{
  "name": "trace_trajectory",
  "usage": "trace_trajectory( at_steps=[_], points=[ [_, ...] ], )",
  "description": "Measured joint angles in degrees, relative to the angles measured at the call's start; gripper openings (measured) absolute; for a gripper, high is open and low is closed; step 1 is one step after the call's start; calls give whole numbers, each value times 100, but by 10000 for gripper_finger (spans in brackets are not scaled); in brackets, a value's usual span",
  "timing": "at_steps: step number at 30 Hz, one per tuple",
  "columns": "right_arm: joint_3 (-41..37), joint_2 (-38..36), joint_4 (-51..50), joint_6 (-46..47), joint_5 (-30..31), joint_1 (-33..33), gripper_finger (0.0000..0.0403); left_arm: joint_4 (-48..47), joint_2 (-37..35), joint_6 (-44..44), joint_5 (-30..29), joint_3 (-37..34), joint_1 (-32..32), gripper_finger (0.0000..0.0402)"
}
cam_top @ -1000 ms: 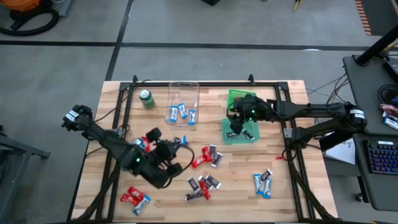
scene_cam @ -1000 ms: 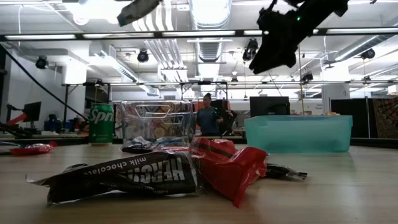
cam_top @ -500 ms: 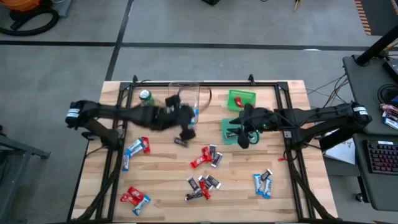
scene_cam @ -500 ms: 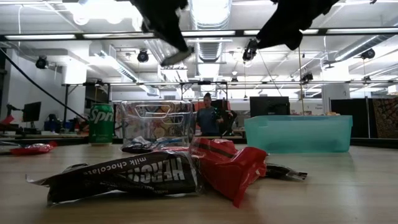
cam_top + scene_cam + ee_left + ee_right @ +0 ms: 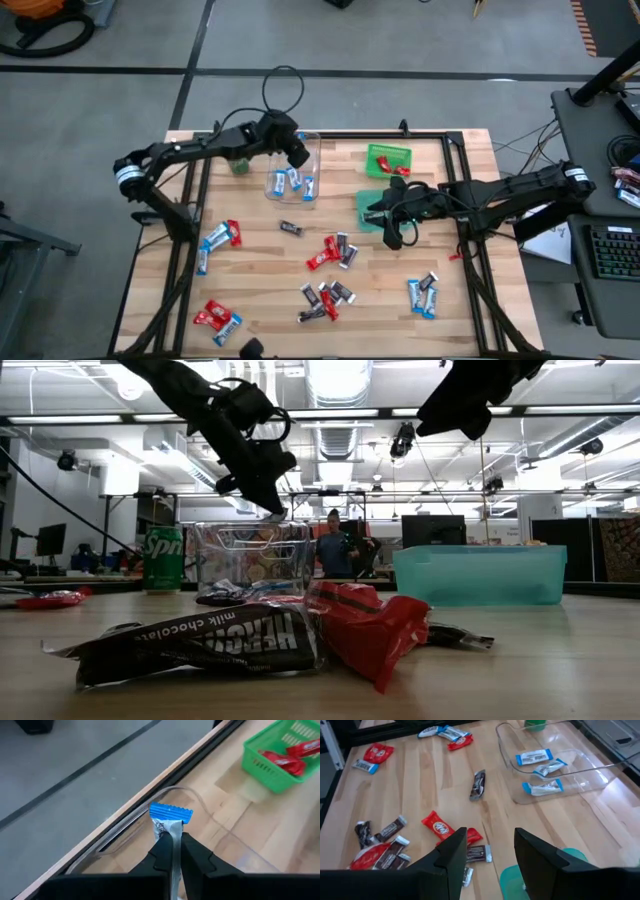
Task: Sort candy
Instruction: Put the white candy into the transparent bin, then put the red candy into the green bin
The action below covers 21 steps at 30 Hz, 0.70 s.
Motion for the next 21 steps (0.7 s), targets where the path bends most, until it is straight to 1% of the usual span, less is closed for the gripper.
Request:
trace_trajectory(
  at_steps=[5, 14, 18, 21],
  points=[
    [-42, 7, -10, 93, 96, 0, 153, 3, 7, 108, -30, 0, 8, 17],
    [-48, 7, -10, 125, 94, 0, 153, -168, 1, 112, -33, 0, -29, 70],
    [-48, 7, -11, 127, 94, 0, 153, -256, -8, 94, -34, 0, -131, 76],
    [-48, 7, -15, 127, 94, 0, 153, -314, -112, 9, -34, 0, -335, 76]
  ],
)
